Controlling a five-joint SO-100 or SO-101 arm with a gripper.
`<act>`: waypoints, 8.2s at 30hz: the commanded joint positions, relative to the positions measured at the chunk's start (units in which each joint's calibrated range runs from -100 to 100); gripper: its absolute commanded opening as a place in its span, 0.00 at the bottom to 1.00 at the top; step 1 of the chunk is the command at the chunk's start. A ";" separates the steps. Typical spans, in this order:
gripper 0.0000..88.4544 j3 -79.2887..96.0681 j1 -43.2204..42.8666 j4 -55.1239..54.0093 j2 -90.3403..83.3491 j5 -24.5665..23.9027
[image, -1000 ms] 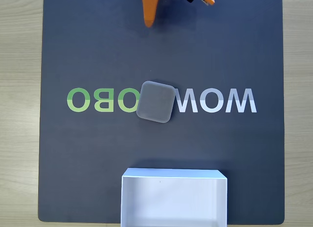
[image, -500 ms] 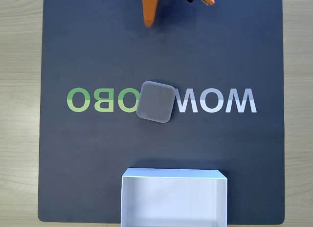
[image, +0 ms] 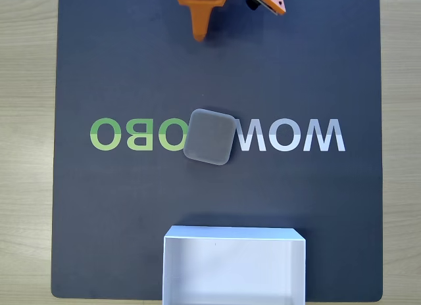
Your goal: Grab the usb to bin
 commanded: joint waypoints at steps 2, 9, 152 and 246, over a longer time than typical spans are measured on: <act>0.04 -11.38 0.08 -7.65 16.68 -0.22; 0.04 -34.14 -1.86 -3.37 42.03 -0.43; 0.04 -123.93 -11.96 6.93 95.28 -6.69; 0.46 -60.88 -11.54 6.58 30.25 -1.64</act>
